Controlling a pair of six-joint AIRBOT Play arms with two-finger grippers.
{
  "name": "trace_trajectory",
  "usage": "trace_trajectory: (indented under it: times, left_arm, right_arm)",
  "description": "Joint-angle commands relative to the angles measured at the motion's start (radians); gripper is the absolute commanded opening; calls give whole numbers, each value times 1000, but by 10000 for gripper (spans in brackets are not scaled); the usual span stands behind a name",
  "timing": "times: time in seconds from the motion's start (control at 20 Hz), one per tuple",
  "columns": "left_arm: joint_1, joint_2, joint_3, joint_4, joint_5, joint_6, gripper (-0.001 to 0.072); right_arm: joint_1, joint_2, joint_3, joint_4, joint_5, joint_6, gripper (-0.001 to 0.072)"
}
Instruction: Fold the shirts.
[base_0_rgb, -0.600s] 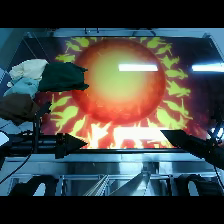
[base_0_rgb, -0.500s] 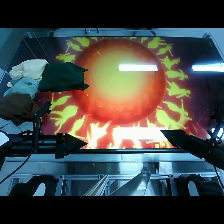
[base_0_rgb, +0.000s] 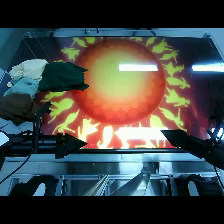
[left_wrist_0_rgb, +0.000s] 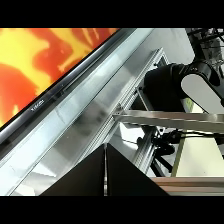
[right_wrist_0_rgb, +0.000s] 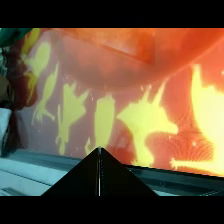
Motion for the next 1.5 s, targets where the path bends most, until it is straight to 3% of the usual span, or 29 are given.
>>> trace_trajectory:
  times: [0.0, 0.1, 0.25, 0.4, 0.5, 0.65, 0.7, 0.75, 0.8, 0.85, 0.9, 0.95, 1.05, 1.2, 1.45]
  left_arm:
    - [1, 1, 0, 0, 1, 0, 17]
    - [1, 0, 0, 0, 41, 1, 16]
    - [1, 1, 0, -12, 224, 0, 16]
    - [1, 1, 0, -55, 234, 0, 16]
    - [6, -1, 22, -78, 347, 10, 15]
    - [123, -118, 253, 146, 516, -73, 18]
    - [182, -191, 356, 202, 523, -74, 61]
    - [246, -286, 470, 233, 521, -74, 459]
    - [301, -387, 571, 240, 510, -89, 712]
    - [358, -505, 676, 248, 463, -111, 716]
    - [404, -627, 774, 256, 398, -138, 716]
    - [439, -736, 853, 256, 325, -166, 716]
    - [476, -951, 990, 257, 193, -176, 716]
    - [464, -1181, 1118, 274, 177, -204, 715]
    - [379, -1390, 1351, 657, 217, -390, 717]
  right_arm:
    - [1, 1, -1, 5, -8, 0, 22]
    - [1, 1, -1, 12, -61, 0, 22]
    - [1, 1, -1, 12, -64, 1, 22]
    - [1, 1, -1, 49, -80, 0, 23]
    - [0, 0, -1, 88, -121, 1, 23]
    - [0, -10, -1, 114, -130, 0, 23]
    - [0, -10, -1, 112, -130, 0, 23]
    - [0, -10, -1, 112, -131, 0, 24]
    - [0, -10, -1, 111, -131, 0, 29]
    - [0, -10, -1, 104, -132, 0, 85]
    - [0, -10, -1, 86, -132, 0, 293]
    - [0, -10, -1, 69, -132, 0, 393]
    - [-1, -14, -1, 43, -139, 1, 392]
    - [-7, -47, 0, 41, -166, 0, 392]
    - [-7, -128, 0, 42, -183, 0, 392]
